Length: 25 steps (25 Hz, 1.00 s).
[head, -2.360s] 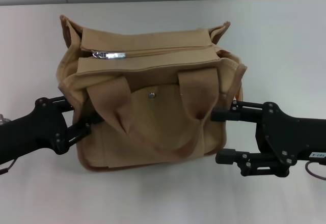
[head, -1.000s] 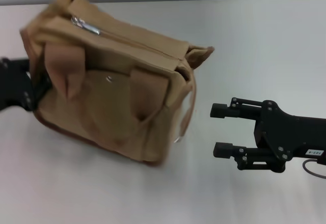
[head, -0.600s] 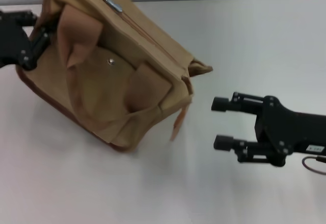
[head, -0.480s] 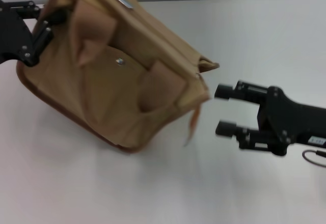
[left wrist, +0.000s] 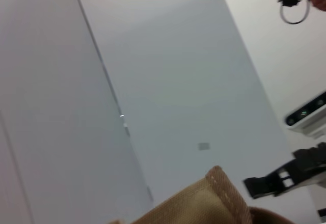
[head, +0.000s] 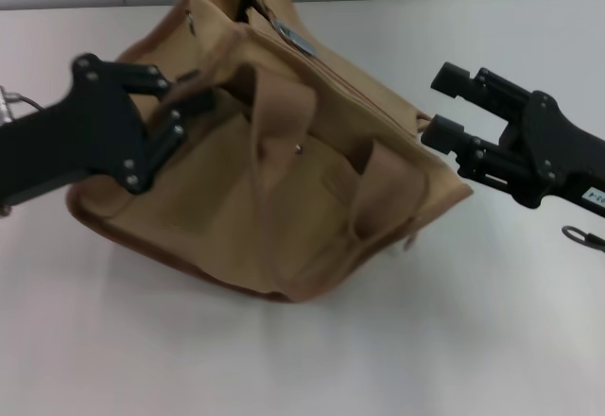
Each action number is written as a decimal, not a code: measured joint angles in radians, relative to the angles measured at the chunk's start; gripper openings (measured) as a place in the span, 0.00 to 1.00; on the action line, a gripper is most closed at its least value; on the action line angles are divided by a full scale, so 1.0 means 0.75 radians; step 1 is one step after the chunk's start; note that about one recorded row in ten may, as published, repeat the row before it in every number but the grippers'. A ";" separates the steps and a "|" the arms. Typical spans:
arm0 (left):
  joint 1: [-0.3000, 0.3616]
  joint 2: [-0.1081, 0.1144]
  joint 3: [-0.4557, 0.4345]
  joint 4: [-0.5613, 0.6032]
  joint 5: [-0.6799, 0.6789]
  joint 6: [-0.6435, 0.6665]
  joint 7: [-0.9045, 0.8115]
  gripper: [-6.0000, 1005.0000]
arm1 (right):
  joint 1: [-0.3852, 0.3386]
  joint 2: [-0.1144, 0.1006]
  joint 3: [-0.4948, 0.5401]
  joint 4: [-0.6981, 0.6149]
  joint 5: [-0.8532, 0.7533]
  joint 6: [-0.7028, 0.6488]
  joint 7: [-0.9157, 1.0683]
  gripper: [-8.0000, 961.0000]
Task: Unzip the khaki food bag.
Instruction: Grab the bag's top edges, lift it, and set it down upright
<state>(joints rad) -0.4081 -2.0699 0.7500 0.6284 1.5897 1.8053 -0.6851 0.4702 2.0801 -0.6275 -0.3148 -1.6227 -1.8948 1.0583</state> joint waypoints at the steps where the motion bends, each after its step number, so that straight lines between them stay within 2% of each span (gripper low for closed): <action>1: -0.005 0.000 0.017 -0.006 0.000 0.000 0.006 0.09 | 0.004 0.000 0.000 -0.002 0.003 0.001 0.000 0.77; 12: -0.055 -0.004 0.137 -0.040 0.000 0.050 0.056 0.09 | 0.027 -0.018 -0.007 -0.185 -0.001 0.052 0.052 0.77; 22: -0.083 -0.006 0.213 -0.086 -0.018 0.046 0.093 0.09 | 0.032 -0.029 -0.017 -0.221 -0.089 0.133 0.046 0.77; 25: -0.086 -0.006 0.214 -0.098 -0.045 0.040 0.095 0.09 | 0.028 -0.025 -0.017 -0.220 -0.131 0.135 0.043 0.69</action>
<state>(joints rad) -0.4725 -2.0741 0.9107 0.5550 1.5562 1.8351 -0.6137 0.4911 2.0611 -0.6404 -0.4797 -1.7208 -1.7932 1.0907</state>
